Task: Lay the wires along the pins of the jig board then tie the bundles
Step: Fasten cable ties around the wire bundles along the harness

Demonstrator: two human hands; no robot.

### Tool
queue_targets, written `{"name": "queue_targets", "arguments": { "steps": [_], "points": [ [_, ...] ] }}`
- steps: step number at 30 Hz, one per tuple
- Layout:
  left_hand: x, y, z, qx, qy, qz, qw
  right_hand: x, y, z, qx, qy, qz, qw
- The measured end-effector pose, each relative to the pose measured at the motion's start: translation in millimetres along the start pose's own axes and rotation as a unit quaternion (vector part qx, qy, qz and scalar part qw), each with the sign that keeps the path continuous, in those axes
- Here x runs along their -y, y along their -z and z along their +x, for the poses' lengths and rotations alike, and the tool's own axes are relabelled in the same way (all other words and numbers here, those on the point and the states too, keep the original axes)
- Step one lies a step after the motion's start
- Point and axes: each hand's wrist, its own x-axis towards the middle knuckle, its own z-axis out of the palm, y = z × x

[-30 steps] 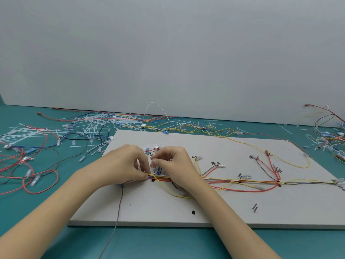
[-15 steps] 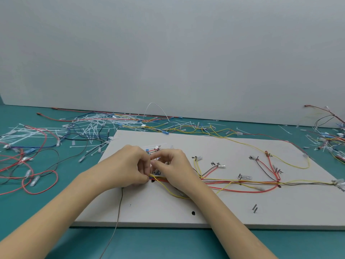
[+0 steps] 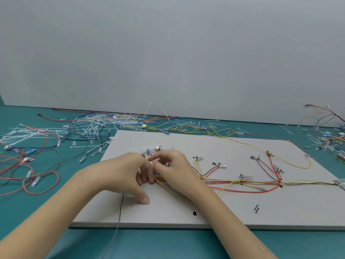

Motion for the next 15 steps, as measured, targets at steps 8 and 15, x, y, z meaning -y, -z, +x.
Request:
{"name": "queue_targets", "arguments": {
  "steps": [8, 15],
  "points": [
    [7.2, 3.6, -0.4, 0.016, 0.015, -0.061, 0.998, -1.3, 0.1, 0.4, 0.003, -0.005, 0.023, 1.0],
    [7.5, 1.3, 2.0, 0.002, 0.026, -0.06, 0.998, -1.8, -0.6, 1.2, 0.0, -0.004, 0.034, 0.999]
  ]
}}
